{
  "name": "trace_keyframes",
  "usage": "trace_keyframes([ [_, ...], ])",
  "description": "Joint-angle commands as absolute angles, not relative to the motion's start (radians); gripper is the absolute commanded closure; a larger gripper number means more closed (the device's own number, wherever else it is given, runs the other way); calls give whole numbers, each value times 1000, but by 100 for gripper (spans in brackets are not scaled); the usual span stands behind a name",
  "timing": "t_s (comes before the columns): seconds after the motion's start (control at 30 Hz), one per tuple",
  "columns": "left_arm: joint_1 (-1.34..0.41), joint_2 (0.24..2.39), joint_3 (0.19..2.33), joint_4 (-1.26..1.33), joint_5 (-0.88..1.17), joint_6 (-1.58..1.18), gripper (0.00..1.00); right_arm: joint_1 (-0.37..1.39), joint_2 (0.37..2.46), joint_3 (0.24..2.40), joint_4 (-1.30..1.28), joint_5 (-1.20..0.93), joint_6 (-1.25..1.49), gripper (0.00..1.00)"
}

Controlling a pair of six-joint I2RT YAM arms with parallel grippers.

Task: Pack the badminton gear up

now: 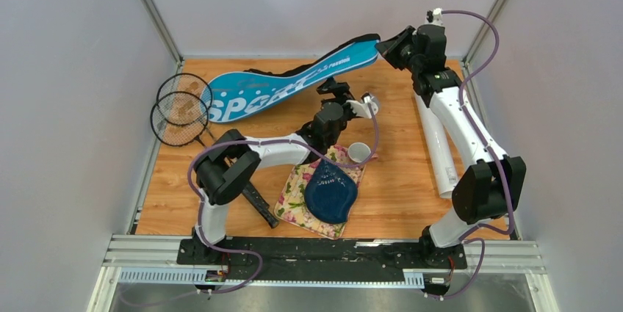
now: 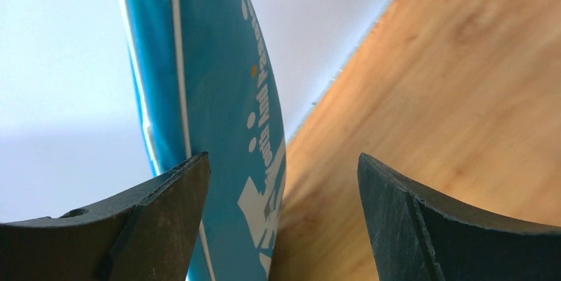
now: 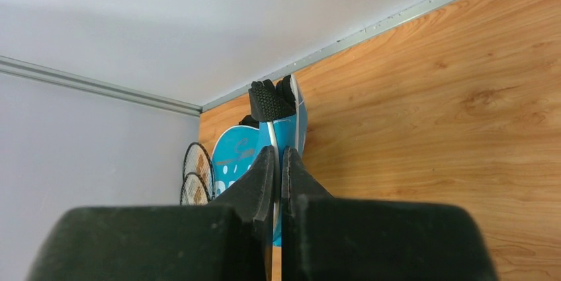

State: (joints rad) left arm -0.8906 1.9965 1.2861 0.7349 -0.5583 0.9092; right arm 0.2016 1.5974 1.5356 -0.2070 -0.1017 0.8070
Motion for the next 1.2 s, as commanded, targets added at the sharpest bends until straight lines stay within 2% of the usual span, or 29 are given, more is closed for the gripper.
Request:
trace_keyframes([
  [0.0,-908,1745,1183,569,-435,655,11,184,1560,1520,-176,-123,781,100],
  [0.03,-907,1706,1157,537,-325,617,11,178,1563,1523,-170,-126,779,100],
  [0.1,-907,1648,1118,508,-288,566,11,170,1577,1532,-169,-146,779,100],
  [0.23,-884,1661,1146,491,-288,597,11,169,1582,1533,-167,-172,819,100],
  [0.43,-839,1795,1275,482,-345,637,11,170,1560,1514,-172,-201,871,100],
  [0.63,-815,1917,1407,494,-421,667,17,178,1525,1505,-199,-221,893,100],
  [0.73,-811,1945,1427,554,-443,687,37,178,1506,1497,-232,-225,879,100],
  [0.77,-813,1954,1431,570,-446,693,57,176,1500,1496,-236,-225,871,100],
  [0.83,-813,1960,1437,568,-456,703,82,176,1494,1503,-268,-216,833,98],
  [0.87,-811,1959,1433,574,-460,703,94,173,1490,1508,-282,-216,816,89],
  [0.9,-813,1954,1428,574,-462,695,96,160,1493,1515,-314,-221,798,60],
  [1.0,-813,1915,1376,592,-442,675,100,94,1520,1574,-426,-242,765,4],
  [1.17,-813,1849,1292,620,-403,638,100,40,1653,1795,-622,-403,666,3],
])
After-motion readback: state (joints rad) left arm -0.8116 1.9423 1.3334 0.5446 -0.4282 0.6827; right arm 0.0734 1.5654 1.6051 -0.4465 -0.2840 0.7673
